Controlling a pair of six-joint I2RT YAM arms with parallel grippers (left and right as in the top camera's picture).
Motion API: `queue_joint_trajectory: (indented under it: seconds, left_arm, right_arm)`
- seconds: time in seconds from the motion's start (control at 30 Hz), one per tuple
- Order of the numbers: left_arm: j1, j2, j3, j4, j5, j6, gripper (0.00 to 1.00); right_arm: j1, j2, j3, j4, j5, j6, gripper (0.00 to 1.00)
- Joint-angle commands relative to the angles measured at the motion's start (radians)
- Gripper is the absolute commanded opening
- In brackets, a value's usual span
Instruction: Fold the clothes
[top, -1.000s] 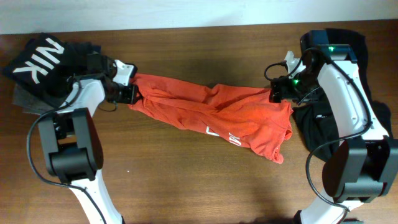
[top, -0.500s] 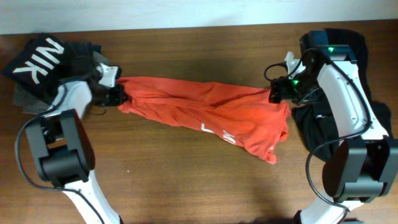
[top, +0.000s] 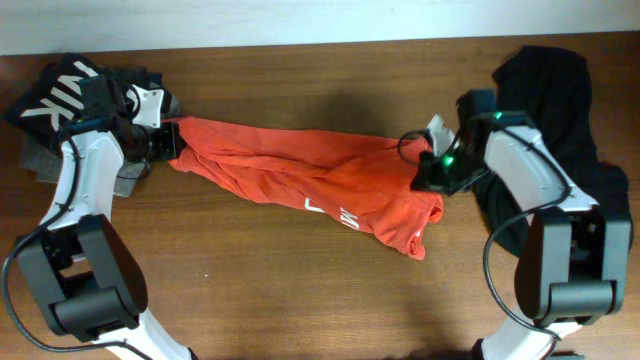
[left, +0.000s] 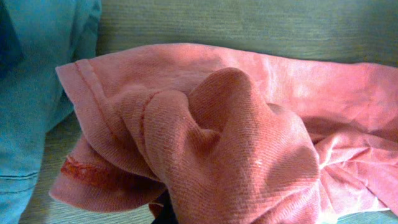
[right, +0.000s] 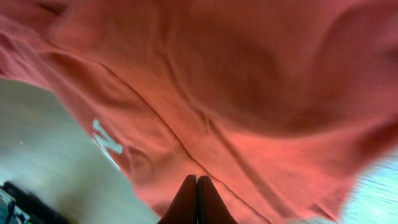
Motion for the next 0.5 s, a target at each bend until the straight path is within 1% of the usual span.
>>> queue_joint_trajectory:
  seconds: [0.0,0.07,0.13,0.3,0.47]
  left_arm:
    - [-0.024,-0.021,0.014,-0.004,-0.006,0.034,0.01]
    - [-0.048,-0.023,0.014,-0.006,-0.006,0.04,0.01]
    - [-0.085,-0.023,0.014,-0.015,-0.011,0.09,0.01]
    - [-0.204,-0.023,0.014,-0.025,-0.107,0.121,0.01]
    - [-0.342,-0.022,0.014,-0.031,-0.15,0.136,0.01]
  right_arm:
    - [0.005,-0.01,-0.095,0.071,-0.032,0.055,0.04]
    - [0.004,-0.01,-0.142,0.119,-0.032,0.064,0.04]
    - [0.004,-0.01,-0.167,0.142,-0.032,0.064,0.04]
    - [0.004,-0.01,-0.171,0.146,-0.032,0.064,0.04]
    - [0.004,-0.01,-0.171,0.146,-0.032,0.063,0.04]
